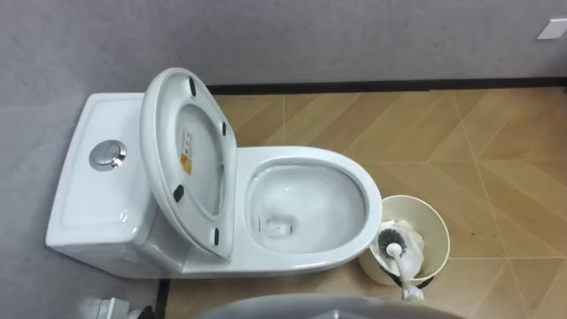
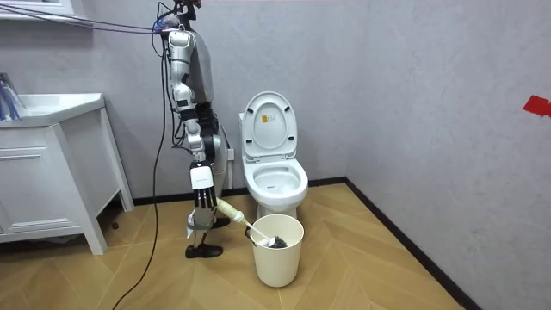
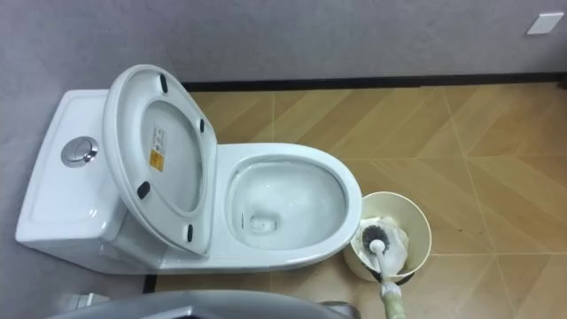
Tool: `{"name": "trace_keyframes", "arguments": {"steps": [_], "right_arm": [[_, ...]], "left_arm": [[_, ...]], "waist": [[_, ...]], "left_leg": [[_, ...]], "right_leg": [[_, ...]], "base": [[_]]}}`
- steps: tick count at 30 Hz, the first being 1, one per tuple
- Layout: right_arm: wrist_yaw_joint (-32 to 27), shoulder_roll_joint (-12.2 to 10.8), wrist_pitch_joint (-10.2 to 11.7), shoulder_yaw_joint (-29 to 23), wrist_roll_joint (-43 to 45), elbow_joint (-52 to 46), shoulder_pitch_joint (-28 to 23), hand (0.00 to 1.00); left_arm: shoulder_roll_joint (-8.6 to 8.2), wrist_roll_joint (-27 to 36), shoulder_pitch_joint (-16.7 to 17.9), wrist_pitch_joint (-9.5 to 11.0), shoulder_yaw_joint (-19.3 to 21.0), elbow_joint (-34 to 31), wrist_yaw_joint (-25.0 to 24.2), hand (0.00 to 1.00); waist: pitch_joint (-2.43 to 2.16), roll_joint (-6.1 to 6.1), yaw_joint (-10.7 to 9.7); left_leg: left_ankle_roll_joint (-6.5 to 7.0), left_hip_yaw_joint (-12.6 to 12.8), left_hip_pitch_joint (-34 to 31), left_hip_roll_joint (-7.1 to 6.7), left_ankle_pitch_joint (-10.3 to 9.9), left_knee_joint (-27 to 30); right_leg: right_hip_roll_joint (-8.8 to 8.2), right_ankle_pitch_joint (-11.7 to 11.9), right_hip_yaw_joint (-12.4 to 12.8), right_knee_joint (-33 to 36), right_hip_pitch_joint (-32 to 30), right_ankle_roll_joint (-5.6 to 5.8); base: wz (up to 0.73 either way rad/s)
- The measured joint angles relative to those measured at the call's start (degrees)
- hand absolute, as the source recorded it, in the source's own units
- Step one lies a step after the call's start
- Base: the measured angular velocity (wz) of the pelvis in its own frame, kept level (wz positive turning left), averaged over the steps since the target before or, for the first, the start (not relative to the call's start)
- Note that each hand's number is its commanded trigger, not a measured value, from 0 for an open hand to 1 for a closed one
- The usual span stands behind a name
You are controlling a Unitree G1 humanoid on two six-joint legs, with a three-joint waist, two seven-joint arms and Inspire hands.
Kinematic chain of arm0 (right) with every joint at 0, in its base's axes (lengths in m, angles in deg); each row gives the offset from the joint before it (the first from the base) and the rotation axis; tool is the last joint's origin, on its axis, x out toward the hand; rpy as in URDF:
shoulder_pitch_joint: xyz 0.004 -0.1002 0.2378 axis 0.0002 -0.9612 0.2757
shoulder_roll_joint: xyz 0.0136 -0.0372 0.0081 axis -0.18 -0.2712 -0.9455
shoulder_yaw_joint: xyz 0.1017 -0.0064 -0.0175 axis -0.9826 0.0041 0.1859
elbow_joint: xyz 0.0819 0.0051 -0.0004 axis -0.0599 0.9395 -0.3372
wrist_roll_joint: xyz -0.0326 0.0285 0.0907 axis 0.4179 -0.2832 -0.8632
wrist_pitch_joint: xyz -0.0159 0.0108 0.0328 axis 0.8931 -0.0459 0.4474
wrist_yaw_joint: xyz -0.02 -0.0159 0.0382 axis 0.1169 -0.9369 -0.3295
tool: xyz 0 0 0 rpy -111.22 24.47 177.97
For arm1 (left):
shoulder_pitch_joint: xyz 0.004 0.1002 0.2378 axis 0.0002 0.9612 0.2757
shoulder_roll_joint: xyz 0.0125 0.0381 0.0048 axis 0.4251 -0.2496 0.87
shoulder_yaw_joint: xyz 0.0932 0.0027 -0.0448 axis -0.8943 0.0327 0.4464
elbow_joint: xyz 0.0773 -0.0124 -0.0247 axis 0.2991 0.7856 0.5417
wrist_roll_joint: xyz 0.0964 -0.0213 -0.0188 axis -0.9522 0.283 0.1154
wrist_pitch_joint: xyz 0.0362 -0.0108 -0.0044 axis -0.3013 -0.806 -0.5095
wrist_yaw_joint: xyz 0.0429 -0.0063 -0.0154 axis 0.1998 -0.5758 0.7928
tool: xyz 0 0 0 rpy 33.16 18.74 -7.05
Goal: Brush toilet
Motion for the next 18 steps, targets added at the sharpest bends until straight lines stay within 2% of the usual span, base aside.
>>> {"name": "trace_keyframes", "arguments": {"steps": [14, 18], "right_arm": [[-1.57, 0.00, 0.00, -0.04, 0.20, -0.01, 0.03, 0.00], [-3.52, 0.02, -0.02, -2.02, -0.62, -0.08, 0.34, 0.00]], "left_arm": [[-0.02, 0.01, 0.28, -0.05, 0.03, 0.02, -0.04, 0.00], [-0.22, 0.00, 0.27, -0.18, 1.99, -0.01, 0.12, 0.00]], "waist": [[-0.02, -0.27, 0.02], [-0.05, -0.44, 0.17]], "left_leg": [[0.02, 0.22, 0.09, -0.06, -0.12, -0.25], [-0.02, 0.29, 0.06, -0.04, -0.15, -0.24]], "right_leg": [[0.05, 0.00, 1.04, -0.07, 0.00, 0.00], [0.06, -0.05, 0.90, -0.14, -0.09, -0.06]], "base": [[0.00], [0.00]]}}
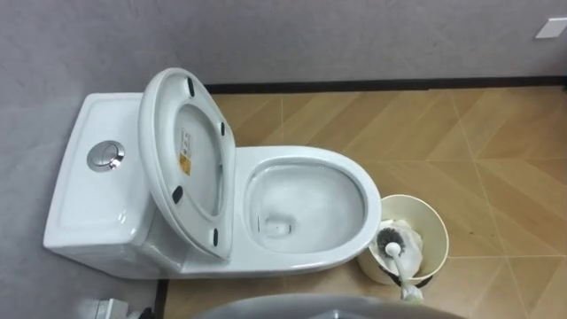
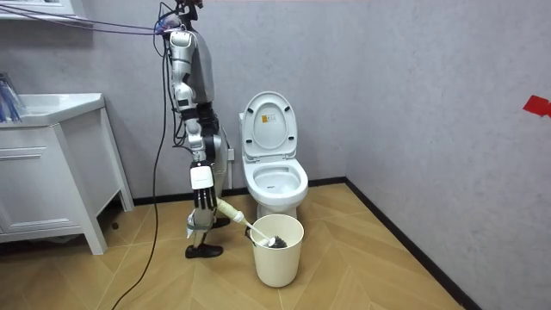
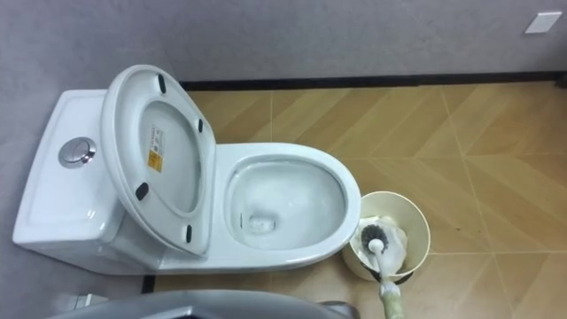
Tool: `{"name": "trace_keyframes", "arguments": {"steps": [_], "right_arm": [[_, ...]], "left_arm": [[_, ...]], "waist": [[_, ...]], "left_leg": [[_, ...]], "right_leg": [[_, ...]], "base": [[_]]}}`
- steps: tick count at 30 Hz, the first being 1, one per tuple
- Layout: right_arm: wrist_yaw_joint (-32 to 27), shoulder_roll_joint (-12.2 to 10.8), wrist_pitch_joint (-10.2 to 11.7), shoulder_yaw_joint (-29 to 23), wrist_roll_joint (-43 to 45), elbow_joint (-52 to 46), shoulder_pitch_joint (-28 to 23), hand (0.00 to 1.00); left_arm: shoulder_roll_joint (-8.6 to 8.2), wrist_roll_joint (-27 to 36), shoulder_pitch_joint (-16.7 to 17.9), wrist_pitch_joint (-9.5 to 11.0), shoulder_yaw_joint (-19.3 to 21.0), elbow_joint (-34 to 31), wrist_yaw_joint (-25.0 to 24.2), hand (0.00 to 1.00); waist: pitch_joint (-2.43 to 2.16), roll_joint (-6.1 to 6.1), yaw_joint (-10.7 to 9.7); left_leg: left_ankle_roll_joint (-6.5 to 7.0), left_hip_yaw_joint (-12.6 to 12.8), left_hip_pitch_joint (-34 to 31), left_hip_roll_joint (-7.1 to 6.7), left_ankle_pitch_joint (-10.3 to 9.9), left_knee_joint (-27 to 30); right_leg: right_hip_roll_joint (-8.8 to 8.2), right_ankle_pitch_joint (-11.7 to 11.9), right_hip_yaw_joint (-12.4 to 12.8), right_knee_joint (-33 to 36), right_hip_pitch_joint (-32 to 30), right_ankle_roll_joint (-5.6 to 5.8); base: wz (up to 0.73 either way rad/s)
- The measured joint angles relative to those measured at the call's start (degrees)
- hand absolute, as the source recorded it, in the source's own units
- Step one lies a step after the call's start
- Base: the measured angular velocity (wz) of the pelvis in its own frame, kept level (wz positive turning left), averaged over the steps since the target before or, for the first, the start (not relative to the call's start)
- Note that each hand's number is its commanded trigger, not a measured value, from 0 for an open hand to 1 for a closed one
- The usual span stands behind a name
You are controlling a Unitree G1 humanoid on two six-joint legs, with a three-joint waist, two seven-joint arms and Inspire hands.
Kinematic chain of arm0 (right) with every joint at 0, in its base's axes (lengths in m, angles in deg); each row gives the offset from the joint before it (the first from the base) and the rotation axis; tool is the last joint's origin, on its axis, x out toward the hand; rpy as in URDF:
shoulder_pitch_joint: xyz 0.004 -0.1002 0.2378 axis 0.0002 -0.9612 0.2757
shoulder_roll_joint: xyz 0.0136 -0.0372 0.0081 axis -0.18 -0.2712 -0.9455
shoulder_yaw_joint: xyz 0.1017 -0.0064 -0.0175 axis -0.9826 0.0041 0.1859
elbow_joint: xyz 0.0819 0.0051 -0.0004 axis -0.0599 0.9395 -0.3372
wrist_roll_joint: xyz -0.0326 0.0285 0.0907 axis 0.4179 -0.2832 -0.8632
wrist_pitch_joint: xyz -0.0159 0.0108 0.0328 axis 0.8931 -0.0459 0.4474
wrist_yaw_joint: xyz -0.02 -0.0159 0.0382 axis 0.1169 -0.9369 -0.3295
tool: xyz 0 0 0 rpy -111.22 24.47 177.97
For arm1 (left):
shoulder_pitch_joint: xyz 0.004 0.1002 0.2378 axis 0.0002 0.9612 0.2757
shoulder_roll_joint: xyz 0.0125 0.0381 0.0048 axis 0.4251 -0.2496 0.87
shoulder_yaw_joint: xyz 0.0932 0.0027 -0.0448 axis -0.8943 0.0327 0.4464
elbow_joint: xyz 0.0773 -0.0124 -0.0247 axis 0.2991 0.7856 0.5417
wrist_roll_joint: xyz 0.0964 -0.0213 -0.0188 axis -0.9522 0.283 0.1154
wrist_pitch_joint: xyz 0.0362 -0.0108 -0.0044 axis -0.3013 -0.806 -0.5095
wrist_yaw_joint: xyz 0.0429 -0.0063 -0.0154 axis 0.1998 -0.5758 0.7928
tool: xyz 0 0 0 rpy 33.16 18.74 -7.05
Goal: Brush toilet
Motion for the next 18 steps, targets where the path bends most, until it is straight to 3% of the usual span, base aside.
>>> {"name": "trace_keyframes", "arguments": {"steps": [7, 18], "right_arm": [[-5.27, -0.05, 0.01, -2.42, -4.05, 0.09, 0.26, 0.00], [-10.20, 0.35, 0.66, -6.54, -10.97, -0.29, 0.46, 0.00]], "left_arm": [[0.02, -0.01, 0.21, -0.08, 0.39, -0.68, 0.23, 0.00], [0.16, 0.03, 0.25, 0.83, 4.36, -1.35, 3.04, 0.00]], "waist": [[0.00, -0.39, -0.15], [-0.08, -0.64, -0.08]], "left_leg": [[0.01, -0.02, -0.41, 0.04, -0.20, 0.47], [0.26, -0.62, -4.22, 0.20, -0.76, 2.69]], "right_leg": [[-0.02, -0.04, -0.20, -0.14, -0.17, 0.00], [-0.02, -0.02, -1.25, 0.65, -3.03, 0.02]], "base": [[0.00], [0.03]]}}
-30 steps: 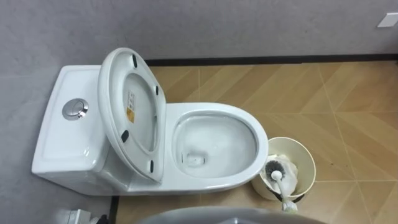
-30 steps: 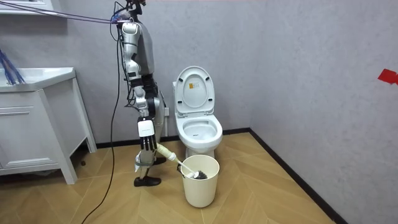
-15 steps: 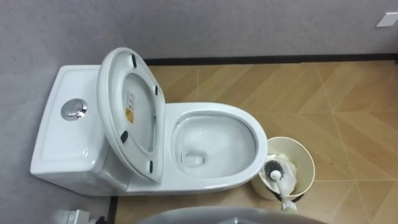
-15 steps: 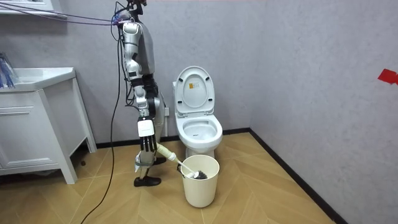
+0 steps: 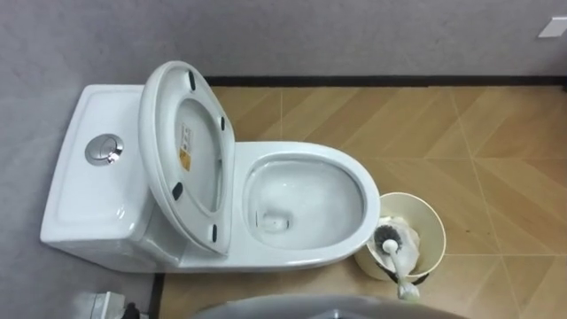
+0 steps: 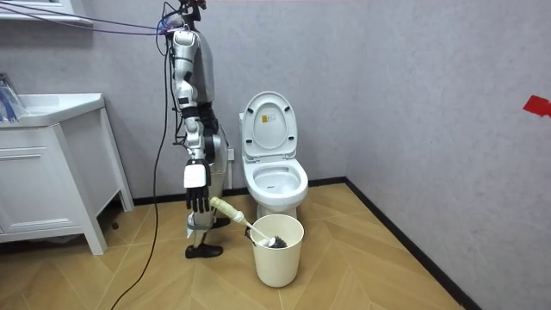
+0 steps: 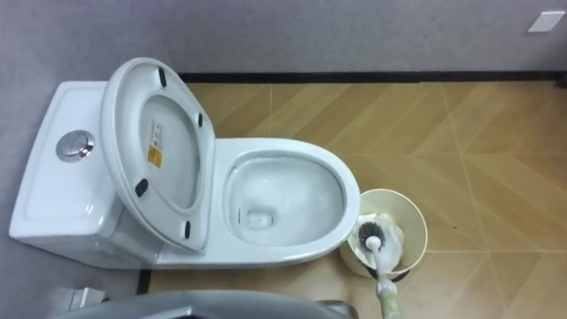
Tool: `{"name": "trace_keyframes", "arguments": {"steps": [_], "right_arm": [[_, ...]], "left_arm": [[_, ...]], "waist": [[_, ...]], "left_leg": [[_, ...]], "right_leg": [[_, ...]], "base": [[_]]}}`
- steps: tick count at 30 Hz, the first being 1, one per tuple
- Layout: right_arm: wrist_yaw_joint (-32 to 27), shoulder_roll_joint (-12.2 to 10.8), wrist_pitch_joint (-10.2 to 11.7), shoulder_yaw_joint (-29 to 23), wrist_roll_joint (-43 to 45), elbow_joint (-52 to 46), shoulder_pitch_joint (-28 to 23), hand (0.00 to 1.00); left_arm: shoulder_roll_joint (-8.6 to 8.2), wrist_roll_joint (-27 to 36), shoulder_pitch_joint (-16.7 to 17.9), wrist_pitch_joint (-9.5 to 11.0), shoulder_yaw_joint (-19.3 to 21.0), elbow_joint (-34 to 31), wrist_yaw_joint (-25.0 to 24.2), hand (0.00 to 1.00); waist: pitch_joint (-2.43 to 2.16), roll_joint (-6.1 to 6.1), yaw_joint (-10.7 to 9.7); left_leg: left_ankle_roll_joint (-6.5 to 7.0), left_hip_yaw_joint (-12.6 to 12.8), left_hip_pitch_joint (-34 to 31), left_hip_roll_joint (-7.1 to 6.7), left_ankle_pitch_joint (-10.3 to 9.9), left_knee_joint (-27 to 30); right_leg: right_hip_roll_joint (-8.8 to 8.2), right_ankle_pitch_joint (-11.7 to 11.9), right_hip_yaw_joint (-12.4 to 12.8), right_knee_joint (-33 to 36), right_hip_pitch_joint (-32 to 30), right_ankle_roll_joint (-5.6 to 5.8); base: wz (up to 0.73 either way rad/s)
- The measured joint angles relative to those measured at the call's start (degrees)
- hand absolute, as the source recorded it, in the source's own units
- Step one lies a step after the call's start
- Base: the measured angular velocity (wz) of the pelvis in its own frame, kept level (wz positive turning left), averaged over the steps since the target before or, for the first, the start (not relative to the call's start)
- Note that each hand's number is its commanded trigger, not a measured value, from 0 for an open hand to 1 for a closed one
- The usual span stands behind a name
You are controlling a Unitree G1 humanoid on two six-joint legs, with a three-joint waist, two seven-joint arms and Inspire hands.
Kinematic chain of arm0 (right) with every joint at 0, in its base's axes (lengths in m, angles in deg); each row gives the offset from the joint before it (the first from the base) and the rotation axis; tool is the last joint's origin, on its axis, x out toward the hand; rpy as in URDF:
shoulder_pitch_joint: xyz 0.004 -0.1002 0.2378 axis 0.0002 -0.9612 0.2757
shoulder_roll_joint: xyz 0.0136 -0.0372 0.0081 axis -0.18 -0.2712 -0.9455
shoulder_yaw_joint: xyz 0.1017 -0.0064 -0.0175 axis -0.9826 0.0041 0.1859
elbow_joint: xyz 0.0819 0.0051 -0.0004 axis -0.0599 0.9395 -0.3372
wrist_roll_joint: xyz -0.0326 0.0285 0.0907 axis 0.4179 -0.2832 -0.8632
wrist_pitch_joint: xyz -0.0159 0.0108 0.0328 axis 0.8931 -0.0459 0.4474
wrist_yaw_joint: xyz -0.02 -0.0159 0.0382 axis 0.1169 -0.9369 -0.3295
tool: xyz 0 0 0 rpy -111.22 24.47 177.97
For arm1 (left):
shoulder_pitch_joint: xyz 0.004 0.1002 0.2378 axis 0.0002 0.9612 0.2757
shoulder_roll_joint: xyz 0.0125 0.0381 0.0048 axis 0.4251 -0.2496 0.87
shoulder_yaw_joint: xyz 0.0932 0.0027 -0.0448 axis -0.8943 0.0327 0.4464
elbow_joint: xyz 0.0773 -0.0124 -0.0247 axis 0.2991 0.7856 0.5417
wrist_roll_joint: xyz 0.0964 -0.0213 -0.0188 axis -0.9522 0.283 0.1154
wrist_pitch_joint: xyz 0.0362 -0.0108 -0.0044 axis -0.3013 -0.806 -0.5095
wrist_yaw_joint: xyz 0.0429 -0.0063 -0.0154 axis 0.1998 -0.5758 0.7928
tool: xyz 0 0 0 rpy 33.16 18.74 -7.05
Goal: Brush toilet
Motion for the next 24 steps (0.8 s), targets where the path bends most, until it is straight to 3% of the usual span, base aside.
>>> {"name": "trace_keyframes", "arguments": {"steps": [6, 8, 11, 12, 19, 24], "right_arm": [[-1.58, 0.11, 0.38, 0.11, -0.20, -0.06, 3.02, 0.00], [-2.11, 0.27, 0.82, 0.12, -1.52, 0.04, 4.38, 0.00], [-2.95, 0.92, 1.73, 0.23, -2.47, 0.08, 6.08, 0.00], [-3.13, 1.45, 1.93, 0.80, -2.48, 0.14, 6.76, 0.00], [-4.59, 2.17, 2.93, 3.01, -4.38, 0.89, 12.14, 0.00], [-5.35, 3.10, 3.44, 6.18, -4.49, 4.27, 17.44, 0.00]], "left_arm": [[0.52, 0.49, -1.93, 0.26, -0.18, -0.41, 0.96, 0.00], [0.89, 0.58, -3.05, 0.72, -0.18, -0.42, 1.09, 0.00], [1.23, 0.62, -4.95, 2.59, -0.27, -0.46, 2.33, 0.00], [1.29, 0.90, -5.28, 2.89, -0.76, -0.44, 3.22, 0.00], [1.53, 5.85, -9.35, 4.14, -3.73, -0.41, 5.61, 0.00], [1.96, 9.67, -13.69, 5.49, -8.56, 0.40, 6.11, 0.00]], "waist": [[-0.05, 0.20, 0.35], [-0.16, 0.45, 0.88], [-0.04, 0.68, 1.29], [0.11, 1.21, 1.45], [0.24, 1.83, 1.89], [0.98, 1.46, 3.00]], "left_leg": [[0.08, -1.07, -4.39, 0.49, -0.04, 1.98], [0.09, -1.40, -6.39, 0.83, -0.04, 3.03], [0.19, -2.06, -8.91, 0.96, 0.03, 3.61], [0.27, -2.30, -9.97, 0.97, 0.09, 4.08], [1.13, -3.16, -18.06, 1.25, 0.81, 7.19], [1.91, -4.61, -24.76, 0.90, 1.63, 9.57]], "right_leg": [[0.30, 0.08, -0.95, 2.38, -4.03, -0.08], [0.39, 0.18, -2.56, 3.21, -5.72, -0.21], [0.44, 0.23, -3.44, 3.95, -7.95, -0.30], [0.41, 0.23, -3.65, 4.57, -9.00, -0.30], [0.20, 0.24, -4.79, 8.03, -16.51, -0.32], [-0.49, 0.23, -6.19, 11.82, -23.47, -0.33]], "base": [[0.08], [0.08], [0.09], [0.06], [0.08], [0.11]]}}
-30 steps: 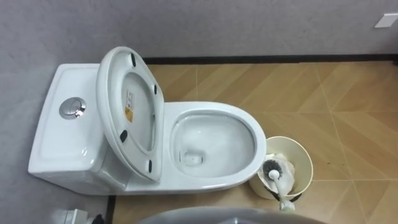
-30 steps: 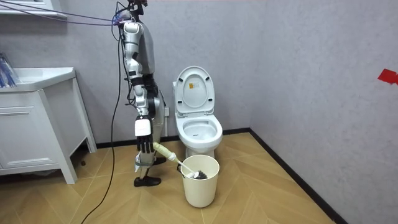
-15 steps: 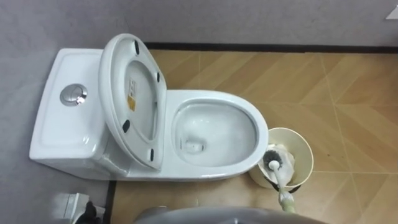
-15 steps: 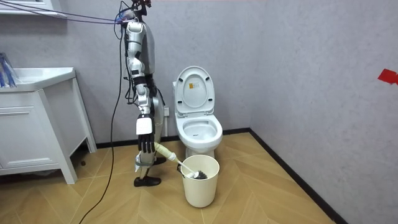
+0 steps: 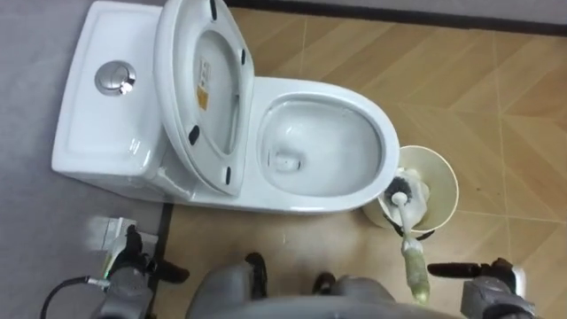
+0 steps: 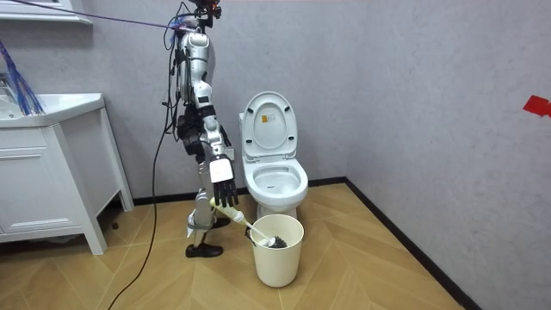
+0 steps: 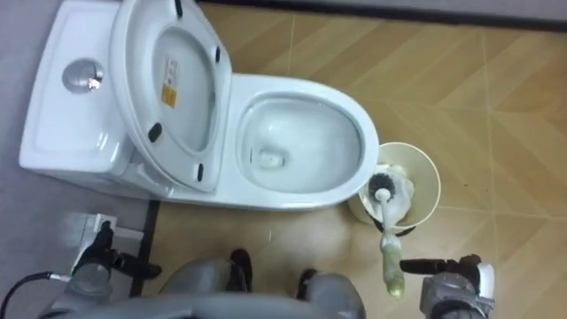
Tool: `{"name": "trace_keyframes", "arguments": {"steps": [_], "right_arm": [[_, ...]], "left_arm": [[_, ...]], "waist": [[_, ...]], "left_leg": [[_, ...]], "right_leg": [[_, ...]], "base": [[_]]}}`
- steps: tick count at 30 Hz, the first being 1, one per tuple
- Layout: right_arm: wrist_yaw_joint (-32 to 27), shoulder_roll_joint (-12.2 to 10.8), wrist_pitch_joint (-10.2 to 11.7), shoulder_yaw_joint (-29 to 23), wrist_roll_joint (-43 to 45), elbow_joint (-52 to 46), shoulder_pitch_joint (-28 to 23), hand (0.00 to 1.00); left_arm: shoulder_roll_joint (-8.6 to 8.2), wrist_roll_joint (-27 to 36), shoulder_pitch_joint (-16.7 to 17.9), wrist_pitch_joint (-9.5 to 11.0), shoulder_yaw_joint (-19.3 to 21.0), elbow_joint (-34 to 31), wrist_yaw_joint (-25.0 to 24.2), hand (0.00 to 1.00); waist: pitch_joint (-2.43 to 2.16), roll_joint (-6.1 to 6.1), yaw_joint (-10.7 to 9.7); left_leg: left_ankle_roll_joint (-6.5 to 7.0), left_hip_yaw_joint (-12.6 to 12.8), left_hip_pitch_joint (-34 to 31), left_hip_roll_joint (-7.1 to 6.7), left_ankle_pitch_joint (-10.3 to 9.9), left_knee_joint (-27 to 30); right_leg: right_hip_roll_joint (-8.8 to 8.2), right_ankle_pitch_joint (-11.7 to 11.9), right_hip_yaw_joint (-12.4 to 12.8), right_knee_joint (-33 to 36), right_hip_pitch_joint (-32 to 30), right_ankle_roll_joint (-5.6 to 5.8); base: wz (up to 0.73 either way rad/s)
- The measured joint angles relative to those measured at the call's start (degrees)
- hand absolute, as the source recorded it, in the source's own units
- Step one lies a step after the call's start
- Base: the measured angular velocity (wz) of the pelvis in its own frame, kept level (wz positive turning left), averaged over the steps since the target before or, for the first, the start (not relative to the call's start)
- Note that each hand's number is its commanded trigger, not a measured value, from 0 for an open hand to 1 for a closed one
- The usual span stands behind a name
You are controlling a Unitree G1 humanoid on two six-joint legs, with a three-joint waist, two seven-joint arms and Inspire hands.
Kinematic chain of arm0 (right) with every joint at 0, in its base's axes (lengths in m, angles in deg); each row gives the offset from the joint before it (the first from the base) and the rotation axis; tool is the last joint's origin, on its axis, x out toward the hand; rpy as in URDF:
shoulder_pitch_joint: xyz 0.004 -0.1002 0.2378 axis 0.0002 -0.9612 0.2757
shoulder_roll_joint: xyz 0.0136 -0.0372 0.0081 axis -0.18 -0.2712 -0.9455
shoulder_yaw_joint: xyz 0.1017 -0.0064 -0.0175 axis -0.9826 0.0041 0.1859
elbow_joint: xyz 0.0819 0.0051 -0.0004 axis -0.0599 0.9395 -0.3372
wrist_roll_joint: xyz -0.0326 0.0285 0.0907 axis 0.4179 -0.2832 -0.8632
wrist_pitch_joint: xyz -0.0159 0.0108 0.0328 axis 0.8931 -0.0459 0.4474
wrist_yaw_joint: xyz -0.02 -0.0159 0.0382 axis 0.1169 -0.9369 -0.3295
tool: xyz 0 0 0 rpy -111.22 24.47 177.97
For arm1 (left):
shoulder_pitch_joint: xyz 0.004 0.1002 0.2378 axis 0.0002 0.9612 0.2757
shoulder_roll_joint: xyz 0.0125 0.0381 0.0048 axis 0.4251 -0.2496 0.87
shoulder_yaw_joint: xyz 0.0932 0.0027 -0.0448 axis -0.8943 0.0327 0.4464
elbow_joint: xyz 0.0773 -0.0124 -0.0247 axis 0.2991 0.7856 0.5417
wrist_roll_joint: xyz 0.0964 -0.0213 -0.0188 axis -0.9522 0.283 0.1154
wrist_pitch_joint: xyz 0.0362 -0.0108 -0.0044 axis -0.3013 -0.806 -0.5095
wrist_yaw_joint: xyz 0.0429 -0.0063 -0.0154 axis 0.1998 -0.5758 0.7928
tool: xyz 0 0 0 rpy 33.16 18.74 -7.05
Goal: Brush toilet
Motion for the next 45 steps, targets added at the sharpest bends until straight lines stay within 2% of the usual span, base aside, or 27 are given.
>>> {"name": "trace_keyframes", "arguments": {"steps": [2, 5, 11, 14, 17, 20, 23, 28, 29, 36, 40, 42, 45], "right_arm": [[-0.21, 0.47, 0.35, 0.78, 0.02, 0.63, 1.58, 0.00], [-0.59, 0.93, 0.63, 0.79, -0.04, 1.08, 3.73, 0.00], [-0.32, 1.31, 1.18, 3.31, -3.58, 1.82, 6.85, 0.00], [0.00, 2.92, 1.17, 5.12, -6.08, 2.71, 8.71, 0.00], [-0.04, 4.75, 1.21, 7.47, -6.88, 2.20, 10.47, 0.00], [-0.04, 5.52, 1.88, 9.53, -8.43, 1.94, 11.36, 0.00], [-0.04, 5.64, 1.91, 9.86, -10.15, 1.66, 12.40, 0.00], [-0.04, 5.77, 2.09, 9.96, -10.98, 1.53, 13.11, 0.00], [-0.04, 5.77, 2.13, 10.29, -11.02, 1.52, 13.15, 0.00], [0.18, 6.10, 2.16, 11.97, -15.60, 2.35, 13.80, 0.00], [1.23, 6.15, 2.17, 12.13, -17.22, 2.35, 13.95, 0.00], [2.17, 6.21, 2.15, 12.09, -18.31, 2.36, 14.24, 0.00], [2.69, 6.39, 2.16, 12.02, -19.27, 2.40, 15.58, 0.00]], "left_arm": [[0.01, 0.94, -1.03, 0.44, -1.43, 0.05, 0.21, 0.00], [0.02, 1.05, -2.42, 1.01, -3.09, 0.06, 1.40, 0.00], [0.23, 3.52, -3.99, 1.53, -6.23, -2.55, 3.85, 0.00], [0.39, 4.47, -4.35, 2.29, -7.56, -5.43, 4.36, 0.00], [0.41, 4.41, -6.47, 2.42, -9.46, -6.64, 5.13, 0.00], [0.43, 5.03, -8.84, 2.87, -11.26, -7.15, 5.13, 0.00], [0.69, 6.53, -9.20, 2.87, -12.93, -8.55, 5.09, 0.00], [2.40, 6.62, -8.96, 2.87, -14.02, -10.62, 5.06, 0.00], [2.74, 6.72, -9.11, 2.87, -14.15, -10.67, 5.06, 0.00], [2.93, 12.07, -9.25, 3.01, -14.87, -11.43, 5.11, 0.00], [2.93, 12.23, -9.44, 3.02, -15.89, -12.40, 5.22, 0.00], [2.86, 12.27, -10.45, 3.16, -16.53, -13.26, 5.58, 0.00], [2.91, 12.35, -11.57, 3.24, -17.58, -14.43, 5.62, 0.00]], "waist": [[0.13, 0.21, 0.23], [0.68, 1.01, 0.29], [0.80, 0.95, 1.75], [0.94, 0.83, 1.90], [1.05, 0.68, 2.42], [1.19, 0.65, 3.18], [1.22, 0.65, 3.27], [1.29, 0.75, 3.39], [1.43, 0.91, 3.38], [1.84, 1.68, 3.67], [1.97, 1.99, 4.10], [2.13, 2.47, 4.26], [2.23, 2.79, 4.33]], "left_leg": [[0.33, -0.29, -2.27, 0.09, 0.39, 0.36], [0.72, -0.72, -5.72, -0.10, 1.03, 1.28], [1.03, -0.41, -12.95, -0.30, 2.33, 3.14], [1.18, -0.36, -15.71, -0.76, 2.69, 4.25], [1.30, -0.34, -19.36, -0.95, 2.74, 6.60], [1.39, -0.46, -21.50, -0.79, 2.82, 7.94], [1.48, -0.44, -23.20, -0.79, 3.20, 8.35], [1.51, -0.35, -26.84, -0.63, 3.30, 9.53], [1.50, -0.39, -27.34, -0.61, 3.34, 9.59], [1.51, 0.06, -31.37, -0.93, 3.34, 10.80], [1.50, 0.28, -33.34, -1.11, 3.26, 12.28], [1.40, -0.24, -35.06, -1.31, 3.15, 13.63], [1.28, -0.59, -37.28, -1.93, 3.10, 15.26]], "right_leg": [[-0.31, 0.00, -0.38, 0.92, -2.33, 0.00], [-0.66, 0.00, -0.25, 2.95, -5.77, 0.02], [-1.79, -0.64, 0.28, 8.78, -14.97, -0.28], [-2.64, -1.76, 0.66, 11.70, -18.33, -0.49], [-3.30, -2.80, 0.98, 15.02, -22.41, -0.78], [-3.33, -3.17, 1.01, 16.57, -24.59, -0.94], [-3.32, -3.20, 1.31, 17.35, -26.50, -0.94], [-3.38, -3.26, 1.48, 18.90, -30.31, -1.09], [-3.35, -3.26, 1.45, 18.98, -30.79, -1.12], [-3.86, -3.87, 2.26, 21.25, -35.45, -1.32], [-4.51, -4.72, 2.38, 23.42, -37.76, -1.67], [-5.19, -5.59, 1.43, 25.23, -39.15, -2.09], [-5.73, -6.61, 1.66, 27.96, -41.64, -2.27]], "base": [[0.08], [0.08], [0.00], [0.06], [0.04], [0.01], [0.00], [0.00], [0.00], [0.01], [0.07], [0.20], [0.16]]}}
